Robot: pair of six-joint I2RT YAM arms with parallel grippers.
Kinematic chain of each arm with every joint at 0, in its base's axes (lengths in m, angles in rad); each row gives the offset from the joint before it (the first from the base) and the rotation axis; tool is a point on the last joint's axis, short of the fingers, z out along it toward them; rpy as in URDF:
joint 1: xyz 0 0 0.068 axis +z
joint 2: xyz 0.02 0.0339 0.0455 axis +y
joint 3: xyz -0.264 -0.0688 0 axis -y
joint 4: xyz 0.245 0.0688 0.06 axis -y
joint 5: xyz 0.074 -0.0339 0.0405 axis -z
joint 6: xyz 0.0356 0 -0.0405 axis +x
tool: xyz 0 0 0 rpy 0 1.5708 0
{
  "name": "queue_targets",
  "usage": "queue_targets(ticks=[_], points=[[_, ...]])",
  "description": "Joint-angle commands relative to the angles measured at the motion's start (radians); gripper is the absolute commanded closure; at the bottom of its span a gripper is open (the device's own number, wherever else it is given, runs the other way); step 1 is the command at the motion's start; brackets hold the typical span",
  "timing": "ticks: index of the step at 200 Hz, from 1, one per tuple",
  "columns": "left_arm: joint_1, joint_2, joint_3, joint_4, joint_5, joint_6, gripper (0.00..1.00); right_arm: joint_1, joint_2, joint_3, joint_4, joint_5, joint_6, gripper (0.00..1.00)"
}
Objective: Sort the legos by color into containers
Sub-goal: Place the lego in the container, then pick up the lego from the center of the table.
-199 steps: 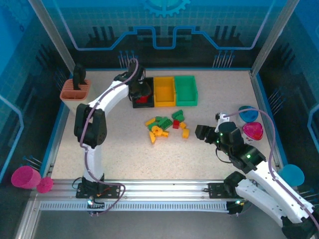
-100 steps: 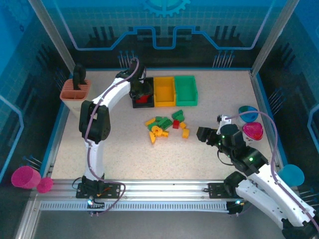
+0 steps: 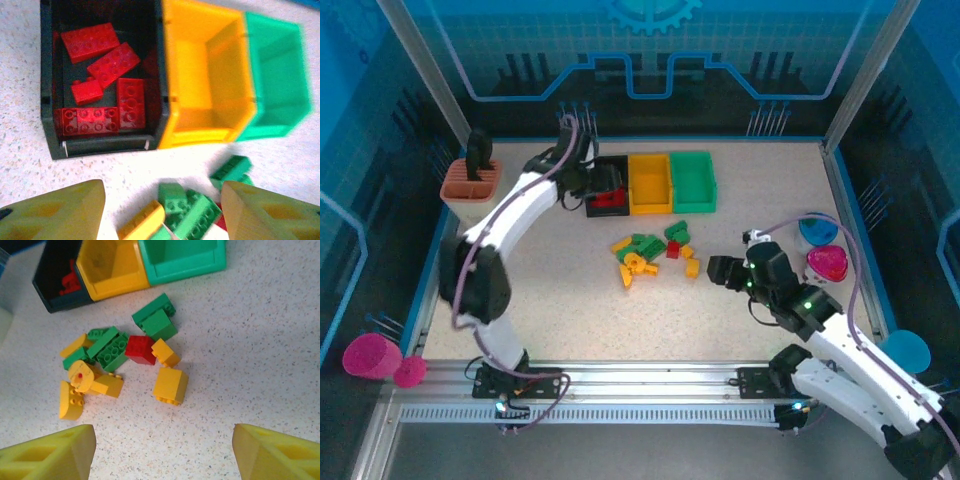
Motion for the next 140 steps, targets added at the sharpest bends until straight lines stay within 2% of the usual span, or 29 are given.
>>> queue_targets(ticks=[1,64,140], points=[[-0.034,-0.173,-0.16,0.128,0.017,-0.004,0.36,0.026,0.094,0.088,-0.004,0.001,-0.052,0.27],[-0.072,-0.543,-0.462,0.104,-0.018,0.016,0.36,0.105,0.513,0.413,-0.154,0.06,-0.163,0.28],[-0.077,-0.855,-0.556,-0.122,0.005,0.064,0.35,0.118,0.904,0.65,-0.248,0.091,-0.143,0.39]])
